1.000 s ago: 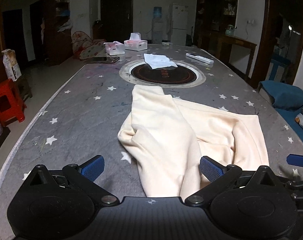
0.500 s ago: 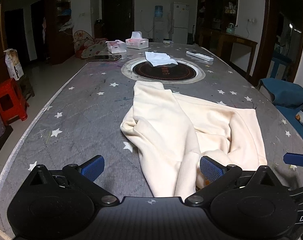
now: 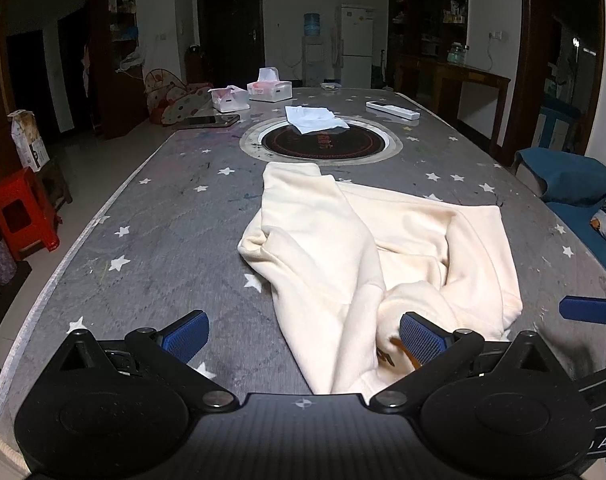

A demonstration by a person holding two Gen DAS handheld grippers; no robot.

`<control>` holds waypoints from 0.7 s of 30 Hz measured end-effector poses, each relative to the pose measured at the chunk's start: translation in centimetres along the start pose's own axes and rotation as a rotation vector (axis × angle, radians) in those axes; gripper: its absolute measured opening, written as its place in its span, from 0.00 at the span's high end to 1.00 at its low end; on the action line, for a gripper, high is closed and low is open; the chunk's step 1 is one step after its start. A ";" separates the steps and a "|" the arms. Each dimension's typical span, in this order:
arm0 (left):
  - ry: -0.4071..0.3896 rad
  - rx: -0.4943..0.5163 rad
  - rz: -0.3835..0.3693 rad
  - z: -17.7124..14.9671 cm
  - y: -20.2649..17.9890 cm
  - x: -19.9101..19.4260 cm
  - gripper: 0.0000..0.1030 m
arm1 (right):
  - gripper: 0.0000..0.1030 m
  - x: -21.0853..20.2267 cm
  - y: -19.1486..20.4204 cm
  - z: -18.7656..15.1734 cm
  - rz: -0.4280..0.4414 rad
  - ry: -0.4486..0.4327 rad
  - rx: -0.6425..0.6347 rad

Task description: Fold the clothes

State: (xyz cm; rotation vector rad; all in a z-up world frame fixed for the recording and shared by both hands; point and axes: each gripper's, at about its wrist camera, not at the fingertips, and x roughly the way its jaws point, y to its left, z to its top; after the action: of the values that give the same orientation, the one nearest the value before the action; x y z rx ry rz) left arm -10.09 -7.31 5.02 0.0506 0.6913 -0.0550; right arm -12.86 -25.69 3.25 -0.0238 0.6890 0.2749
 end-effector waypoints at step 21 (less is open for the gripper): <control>0.001 0.017 0.030 -1.8 -0.3 -1.1 0.00 | 0.00 -0.8 2.1 -1.3 0.018 0.015 -0.043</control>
State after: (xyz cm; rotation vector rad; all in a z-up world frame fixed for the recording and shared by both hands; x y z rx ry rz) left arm -12.13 -7.48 4.36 0.0779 0.6906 -0.0318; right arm -14.78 -24.04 2.88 -0.0611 0.6984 0.3074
